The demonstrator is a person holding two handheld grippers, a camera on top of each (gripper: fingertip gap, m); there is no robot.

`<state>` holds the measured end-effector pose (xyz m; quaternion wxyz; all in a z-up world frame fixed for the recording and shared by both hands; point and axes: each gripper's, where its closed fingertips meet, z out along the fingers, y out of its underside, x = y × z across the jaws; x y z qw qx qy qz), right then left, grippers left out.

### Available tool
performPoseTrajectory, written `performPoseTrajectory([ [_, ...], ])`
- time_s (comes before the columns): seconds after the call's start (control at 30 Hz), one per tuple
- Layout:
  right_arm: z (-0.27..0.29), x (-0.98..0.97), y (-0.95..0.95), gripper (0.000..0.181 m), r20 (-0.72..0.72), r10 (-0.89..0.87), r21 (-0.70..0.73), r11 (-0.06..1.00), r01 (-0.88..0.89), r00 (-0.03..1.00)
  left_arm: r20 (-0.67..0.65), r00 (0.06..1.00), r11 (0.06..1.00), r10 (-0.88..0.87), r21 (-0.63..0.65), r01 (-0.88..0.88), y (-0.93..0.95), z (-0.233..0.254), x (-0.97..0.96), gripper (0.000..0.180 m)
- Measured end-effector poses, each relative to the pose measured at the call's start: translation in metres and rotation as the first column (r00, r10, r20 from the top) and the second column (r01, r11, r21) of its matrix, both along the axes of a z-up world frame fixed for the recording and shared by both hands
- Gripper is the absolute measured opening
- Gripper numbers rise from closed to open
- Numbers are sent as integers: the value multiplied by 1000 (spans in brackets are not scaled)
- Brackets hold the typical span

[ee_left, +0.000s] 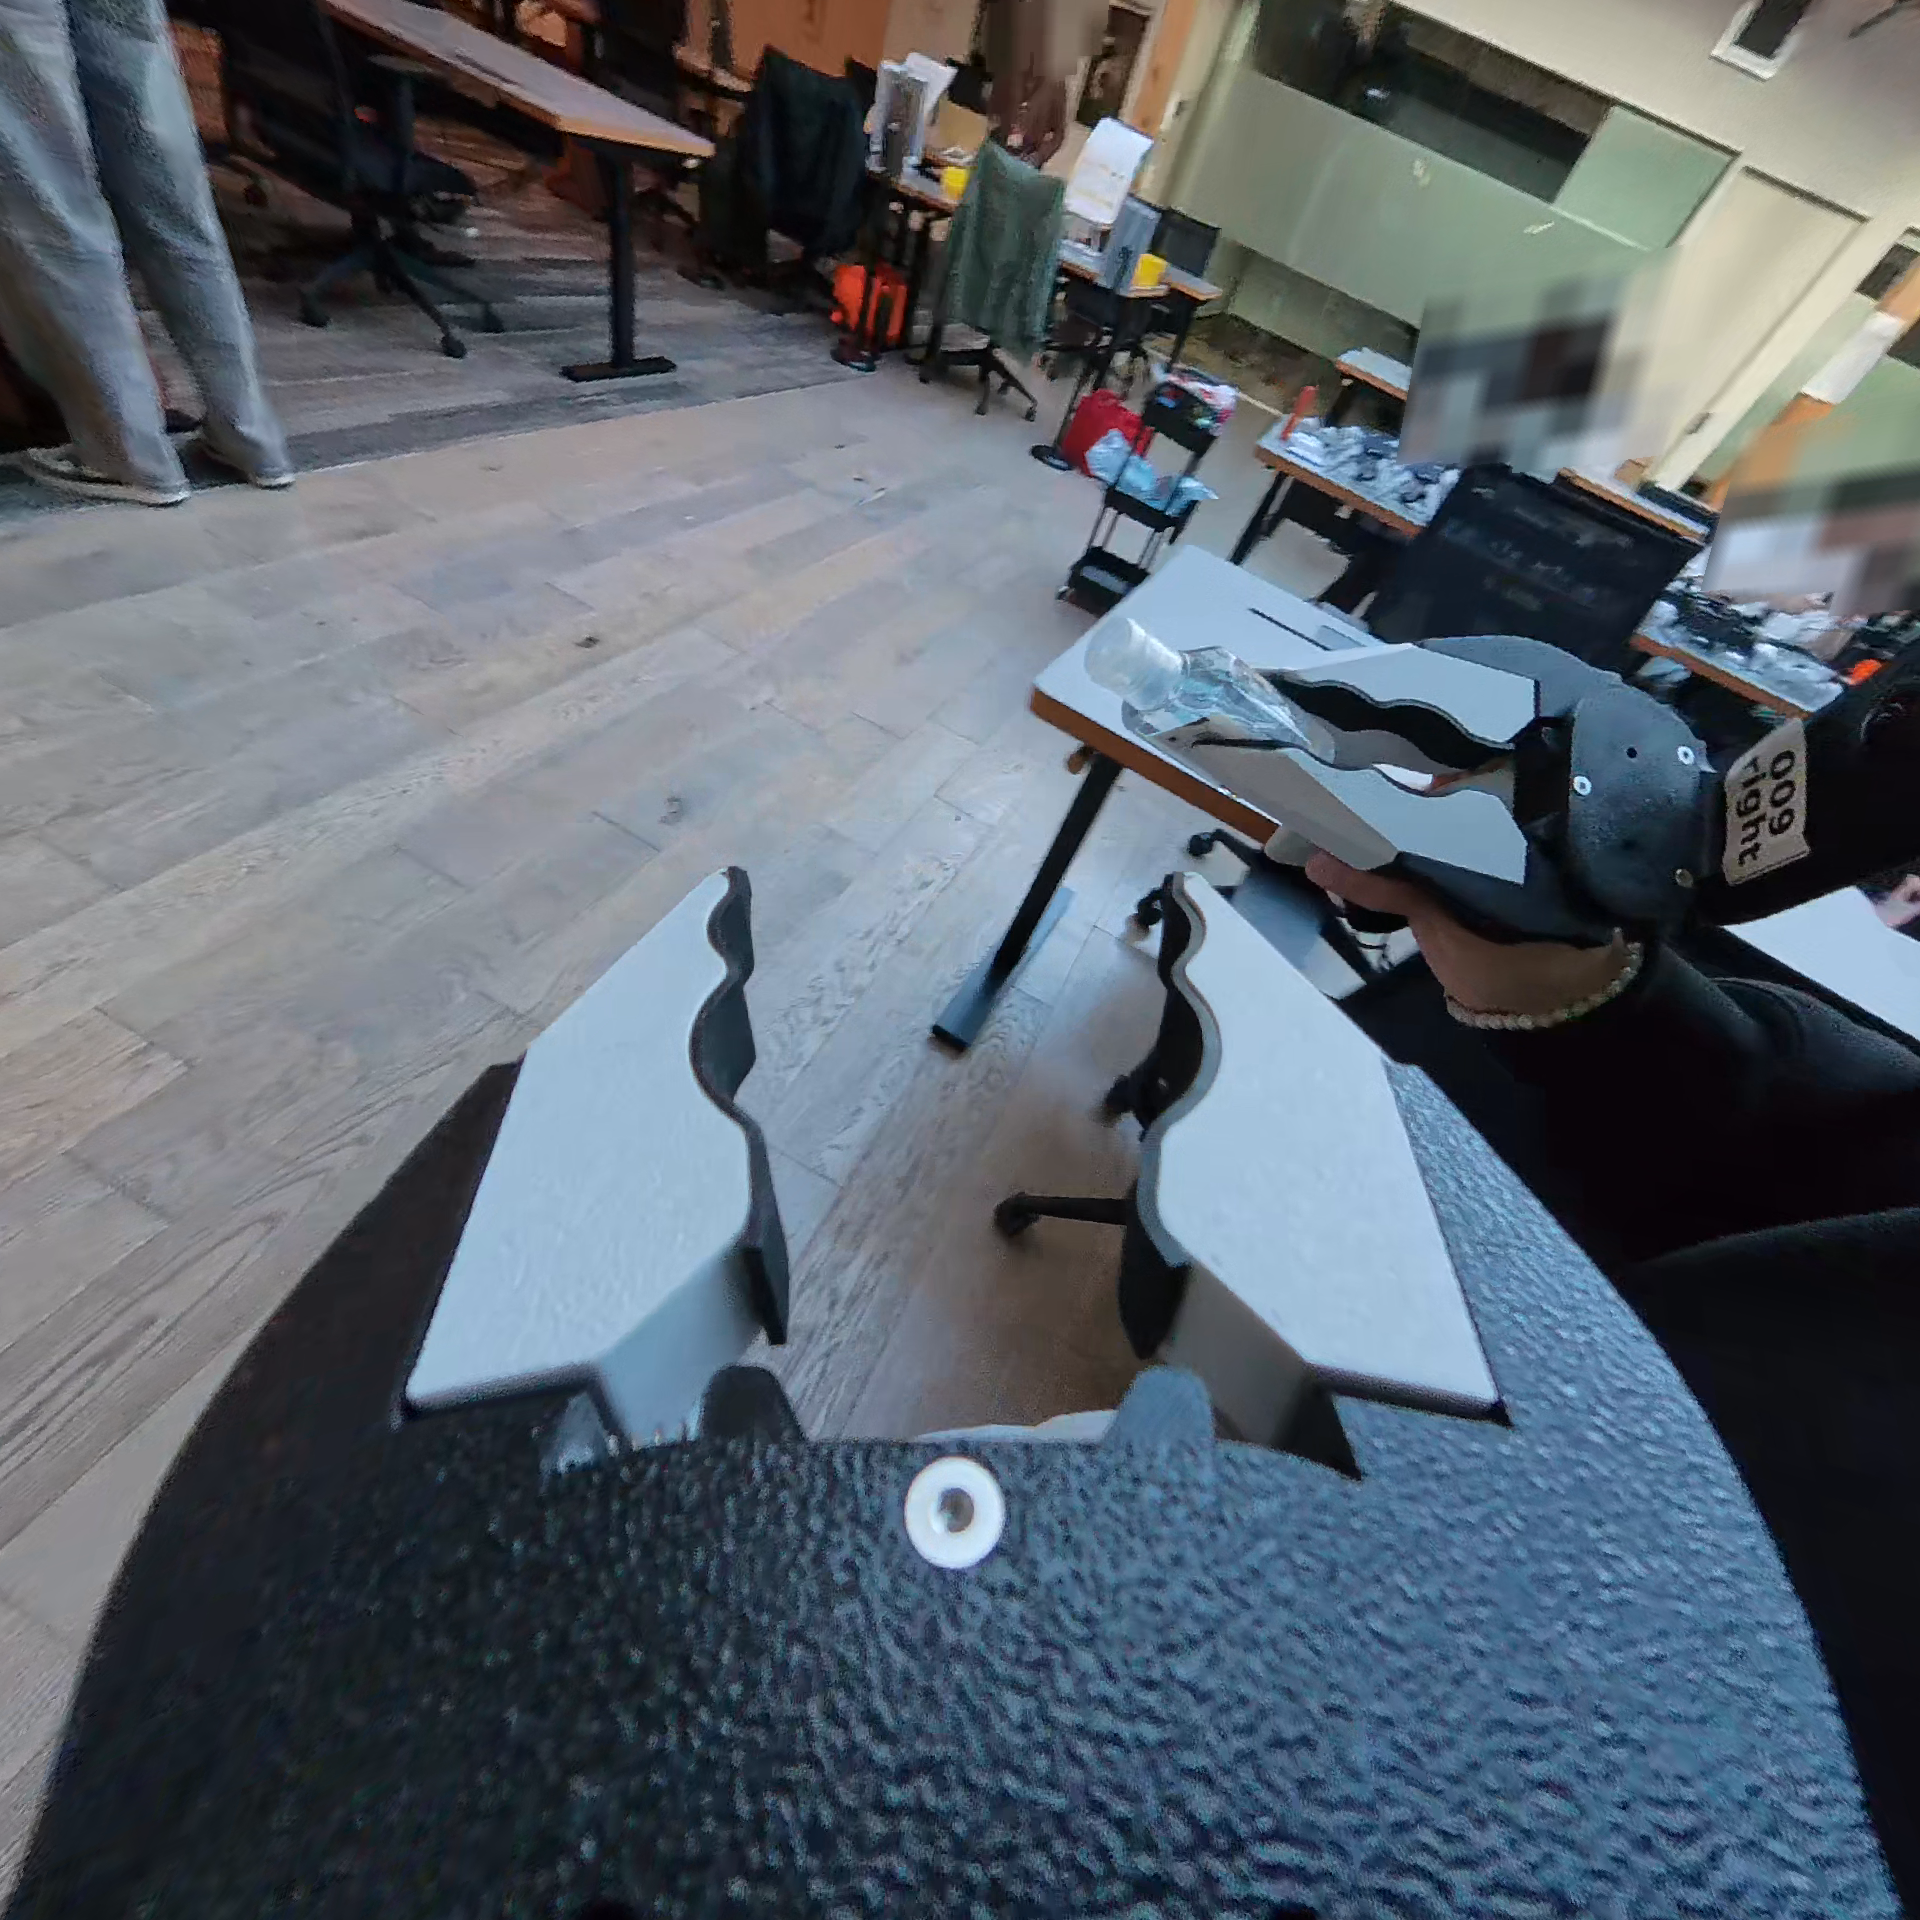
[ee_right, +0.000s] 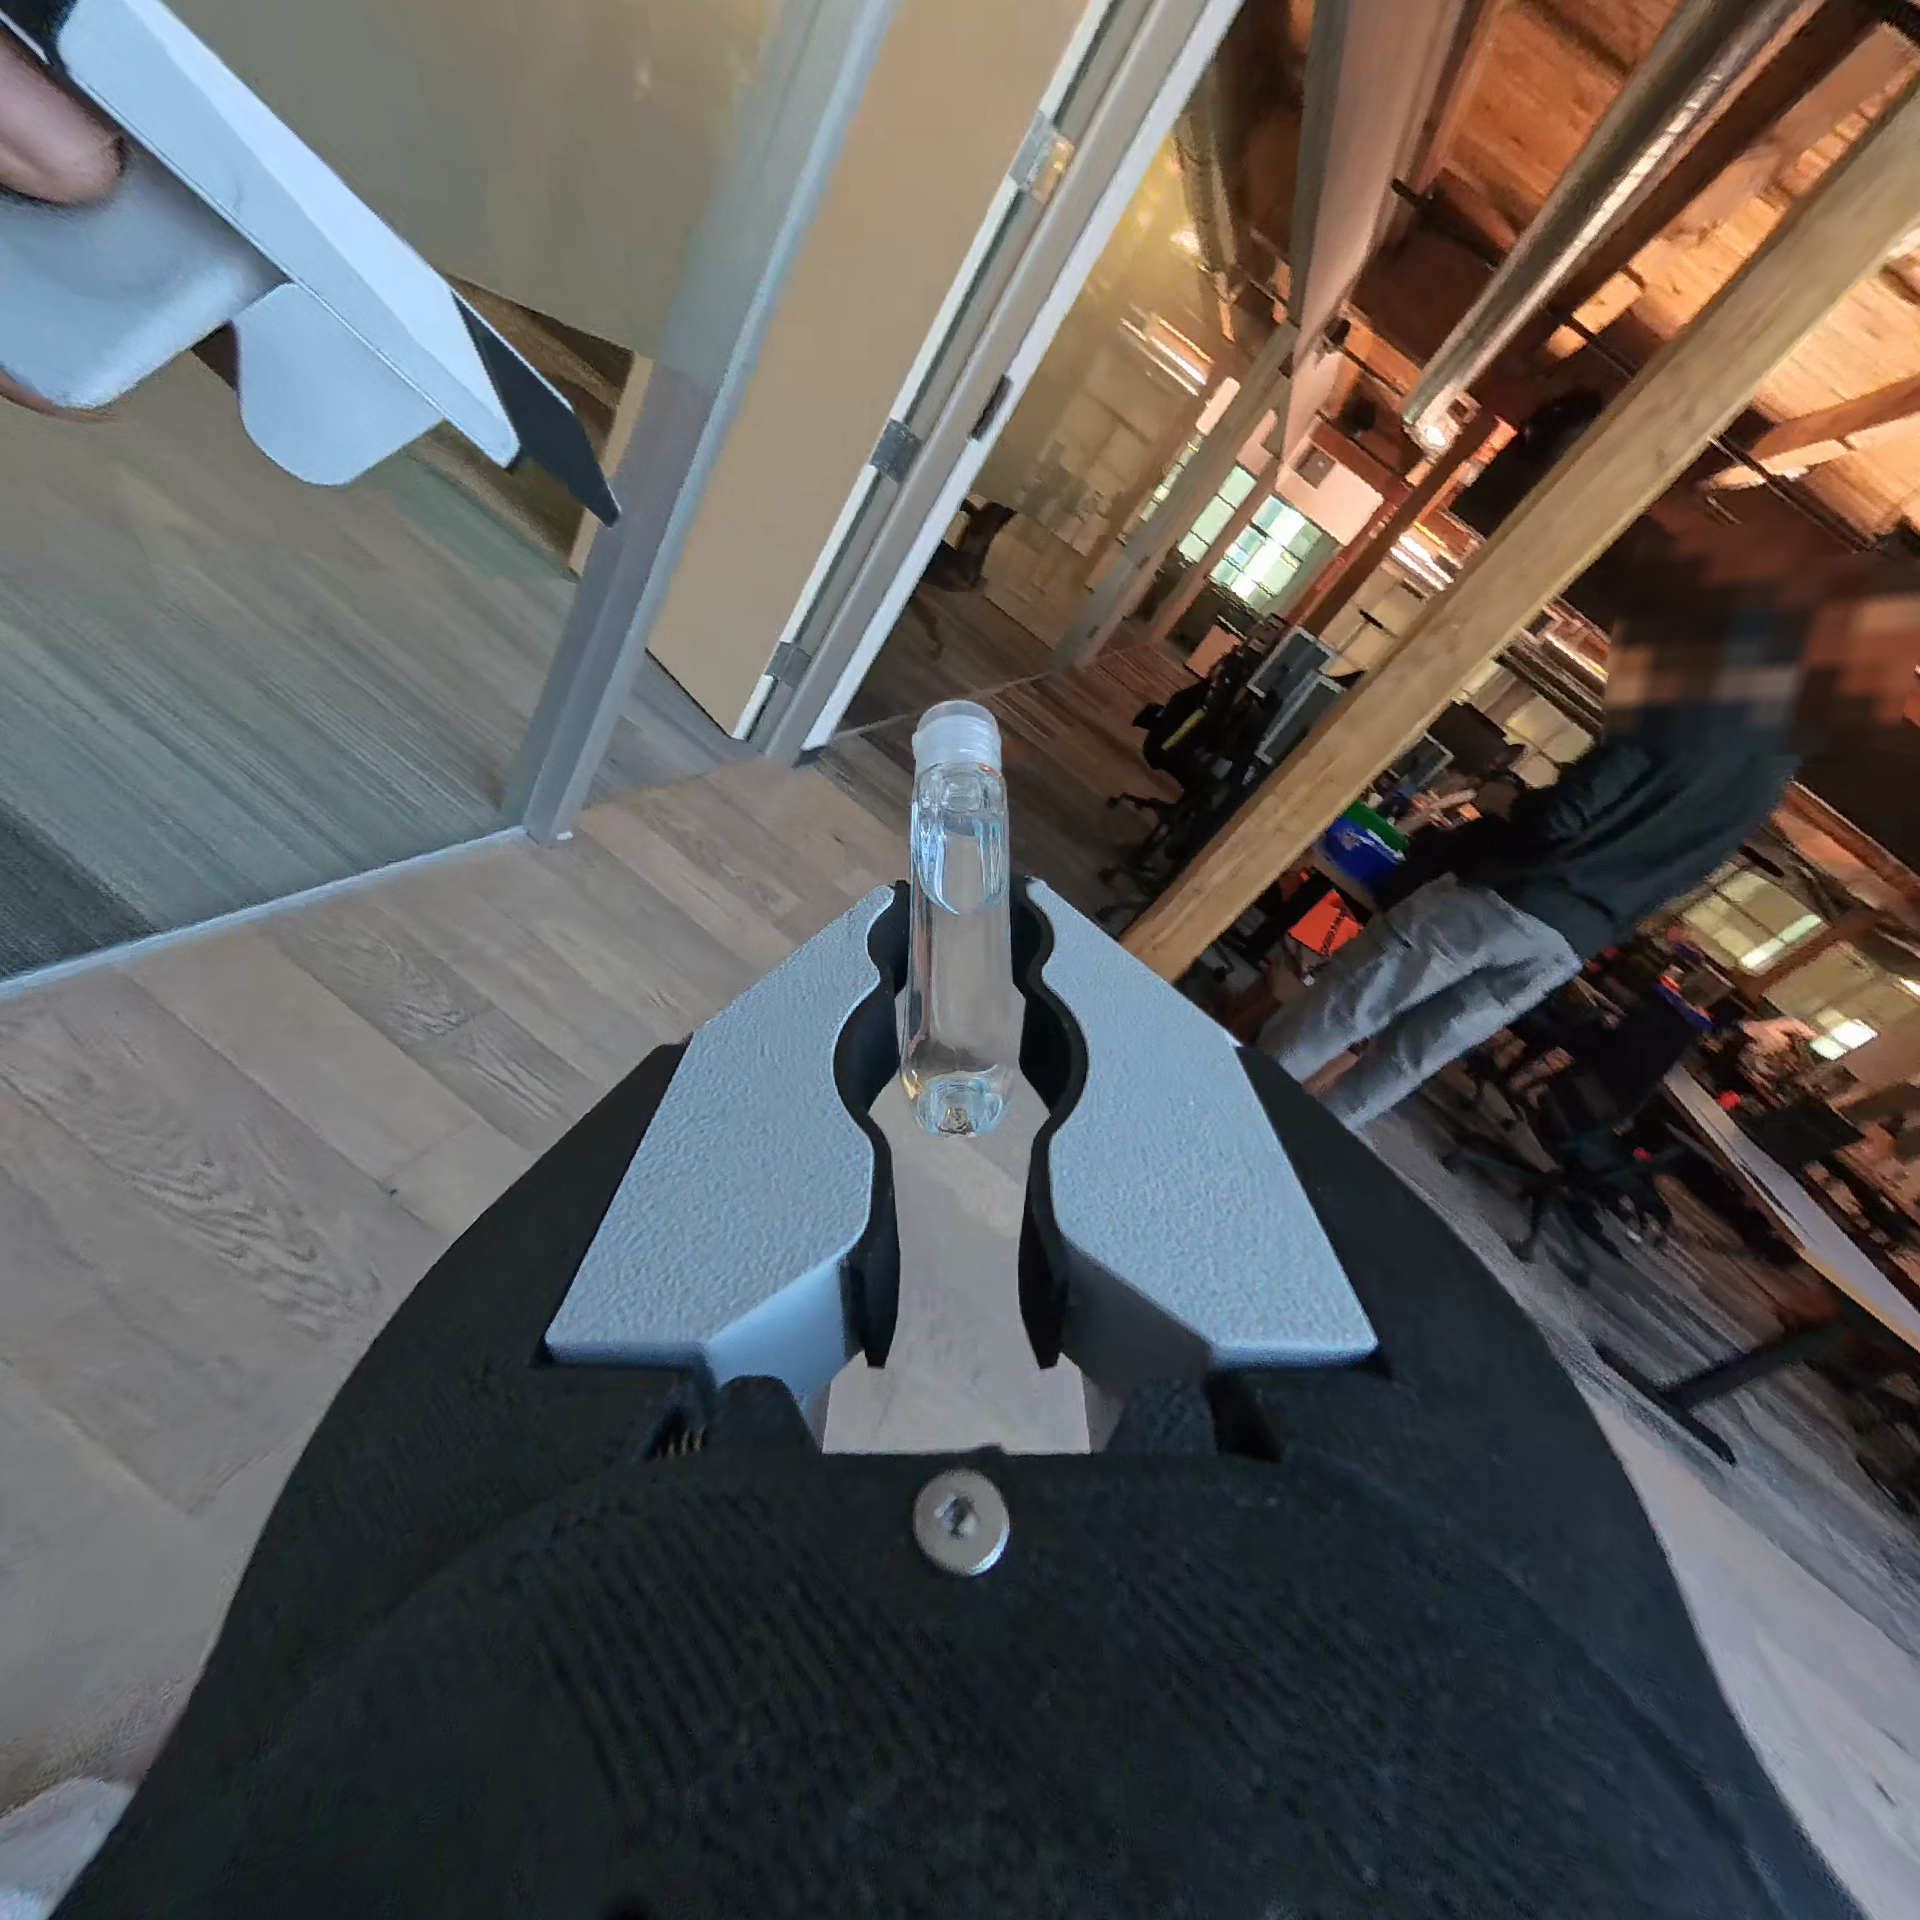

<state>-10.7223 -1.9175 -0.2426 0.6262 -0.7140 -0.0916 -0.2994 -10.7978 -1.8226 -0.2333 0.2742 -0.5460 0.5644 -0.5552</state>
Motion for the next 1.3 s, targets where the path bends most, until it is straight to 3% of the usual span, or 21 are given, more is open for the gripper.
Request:
performPoseTrajectory([
  [0.1, 4, 59, 91, 16, -51, 122, 15, 992, -122, 991, -46, 996, 996, 71, -43, -73, 83, -1, 50, 77],
  [0.23, 26, 111, 213, 16, 44, 277, -17, 961, -276, 960, -57, 982, 979, 181, -81, -186, 191, 7, 99, 76],
  [0.33, 34, 143, 299, 16, 34, 378, -11, 926, -377, 925, -115, 961, 961, 252, -86, -262, 264, -4, 127, 76],
  [0.53, 23, 219, 469, 16, 121, 468, -67, 884, -463, 875, -60, 963, 956, 262, -120, -268, 408, -23, 199, 71],
  [0.73, 16, 313, 638, 16, 137, 444, -133, 894, -428, 885, -39, 974, 967, 223, -117, -226, 588, -19, 307, 72],
  [0.93, 25, 415, 782, 16, 70, 388, -110, 919, -379, 919, -17, 982, 972, 187, -143, -188, 744, 21, 419, 70],
  [1.03, 21, 463, 852, 16, -50, 359, -64, 930, -362, 932, -24, 979, 968, 202, -145, -203, 812, 29, 464, 70],
  [1.3, -24, 567, 1073, 16, -197, 498, -79, 851, -520, 845, 38, 853, 854, 521, -17, -520, 1031, -1, 544, 72],
])
